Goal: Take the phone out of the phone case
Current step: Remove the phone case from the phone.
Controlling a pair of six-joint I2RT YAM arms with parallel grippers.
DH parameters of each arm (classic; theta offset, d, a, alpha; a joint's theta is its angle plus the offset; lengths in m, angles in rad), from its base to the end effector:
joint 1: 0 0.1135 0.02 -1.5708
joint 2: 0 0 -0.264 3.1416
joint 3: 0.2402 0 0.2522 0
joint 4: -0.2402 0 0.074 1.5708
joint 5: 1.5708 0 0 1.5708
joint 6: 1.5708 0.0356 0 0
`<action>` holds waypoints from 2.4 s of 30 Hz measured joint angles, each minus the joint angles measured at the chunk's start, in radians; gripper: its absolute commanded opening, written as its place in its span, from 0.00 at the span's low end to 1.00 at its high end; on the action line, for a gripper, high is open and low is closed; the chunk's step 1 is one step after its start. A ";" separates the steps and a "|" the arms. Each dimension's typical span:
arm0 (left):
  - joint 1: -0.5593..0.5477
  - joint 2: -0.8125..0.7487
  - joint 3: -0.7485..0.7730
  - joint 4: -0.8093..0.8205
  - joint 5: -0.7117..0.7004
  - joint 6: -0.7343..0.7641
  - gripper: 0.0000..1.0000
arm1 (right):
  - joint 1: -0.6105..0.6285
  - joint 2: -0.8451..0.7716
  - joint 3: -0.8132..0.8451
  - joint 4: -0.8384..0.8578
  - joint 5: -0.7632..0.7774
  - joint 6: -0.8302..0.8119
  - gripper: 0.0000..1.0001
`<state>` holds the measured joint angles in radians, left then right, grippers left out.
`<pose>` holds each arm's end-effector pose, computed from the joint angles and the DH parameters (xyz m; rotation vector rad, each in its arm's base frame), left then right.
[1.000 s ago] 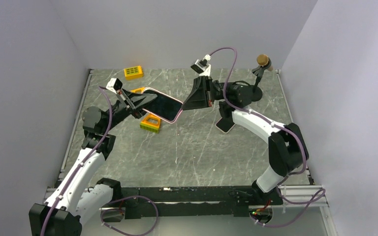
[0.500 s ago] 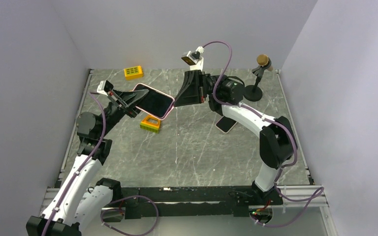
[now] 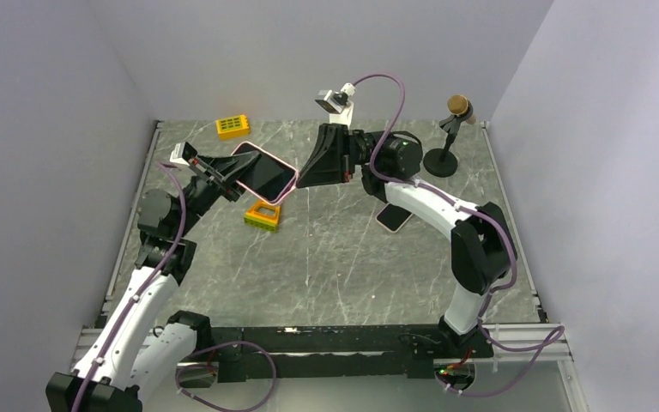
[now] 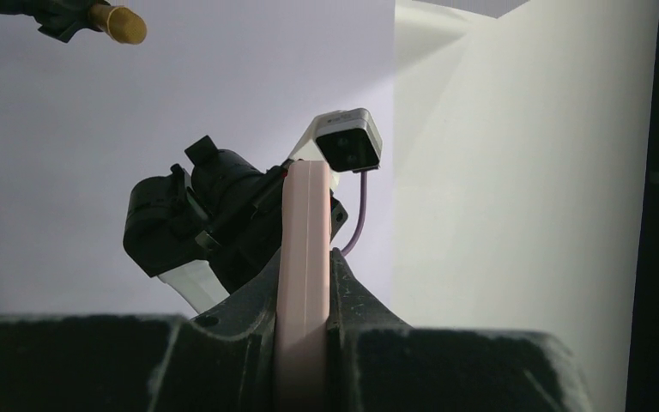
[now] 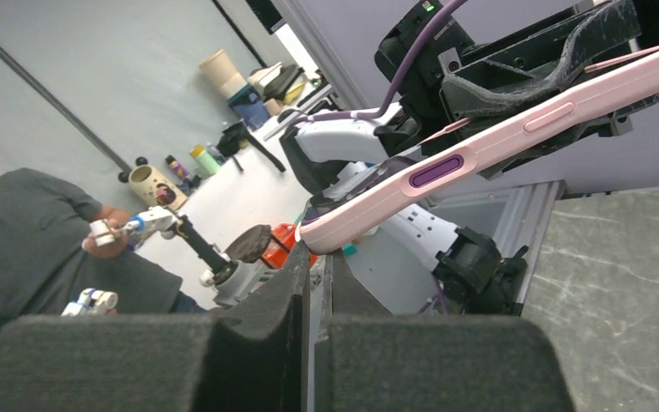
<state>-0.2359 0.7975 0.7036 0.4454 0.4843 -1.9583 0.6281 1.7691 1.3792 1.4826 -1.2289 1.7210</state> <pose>0.1752 -0.0592 0.3755 -0.8032 1.3987 -2.1089 0.2723 0.2392 0.4110 -1.0679 1.2893 2.2178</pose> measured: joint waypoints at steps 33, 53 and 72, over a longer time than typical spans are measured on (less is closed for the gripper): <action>-0.031 0.043 0.106 -0.145 -0.026 0.394 0.00 | -0.039 -0.486 -0.129 -1.469 0.454 -0.538 0.50; -0.024 0.039 0.030 0.014 -0.040 0.264 0.00 | -0.002 -0.343 -0.187 -0.968 0.274 -0.314 0.00; 0.000 0.037 0.145 0.151 -0.153 0.103 0.00 | 0.041 0.167 0.418 -0.097 0.103 0.271 0.00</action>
<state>-0.2356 0.8349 0.8490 0.5968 0.3317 -1.8553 0.6689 1.9358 1.7969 1.3861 -1.1263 1.9923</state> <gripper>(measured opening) 0.175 0.122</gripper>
